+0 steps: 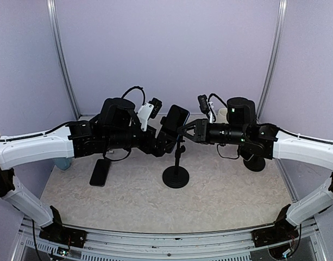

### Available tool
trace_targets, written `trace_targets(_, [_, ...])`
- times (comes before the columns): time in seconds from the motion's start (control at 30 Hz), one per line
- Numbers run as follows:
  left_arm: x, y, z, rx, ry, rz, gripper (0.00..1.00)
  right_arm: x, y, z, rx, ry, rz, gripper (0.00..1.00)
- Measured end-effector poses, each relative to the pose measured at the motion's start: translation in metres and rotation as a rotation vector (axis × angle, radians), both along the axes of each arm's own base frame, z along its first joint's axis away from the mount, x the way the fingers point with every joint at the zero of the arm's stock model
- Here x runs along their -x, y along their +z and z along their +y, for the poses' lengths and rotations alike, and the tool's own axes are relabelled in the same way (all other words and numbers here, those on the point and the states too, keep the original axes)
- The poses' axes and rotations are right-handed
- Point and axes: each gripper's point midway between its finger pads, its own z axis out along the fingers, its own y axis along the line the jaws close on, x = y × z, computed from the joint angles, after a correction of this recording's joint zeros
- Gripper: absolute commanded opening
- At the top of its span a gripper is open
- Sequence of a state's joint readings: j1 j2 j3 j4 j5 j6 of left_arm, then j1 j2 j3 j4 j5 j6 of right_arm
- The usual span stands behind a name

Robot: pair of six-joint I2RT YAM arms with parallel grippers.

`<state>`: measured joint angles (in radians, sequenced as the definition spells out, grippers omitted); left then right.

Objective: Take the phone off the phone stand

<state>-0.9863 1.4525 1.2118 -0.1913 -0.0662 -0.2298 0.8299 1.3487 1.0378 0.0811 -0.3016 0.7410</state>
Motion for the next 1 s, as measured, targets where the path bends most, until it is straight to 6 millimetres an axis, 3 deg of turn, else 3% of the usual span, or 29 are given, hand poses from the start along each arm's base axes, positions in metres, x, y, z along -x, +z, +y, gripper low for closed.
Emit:
trace_targets(0.27, [0.002,-0.003,-0.009,-0.006,-0.025,0.008,0.99,-0.001,0.000,0.000,-0.006,-0.006,0.003,0.00])
trace_targets(0.67, [-0.006,-0.029,-0.014,-0.081,0.006,0.025,0.99,0.002,0.001,0.002,-0.010,0.004,0.006,0.00])
trace_targets(1.0, [-0.014,-0.011,-0.017,-0.066,0.020,-0.015,0.91,0.004,0.001,0.003,-0.010,0.009,0.007,0.00])
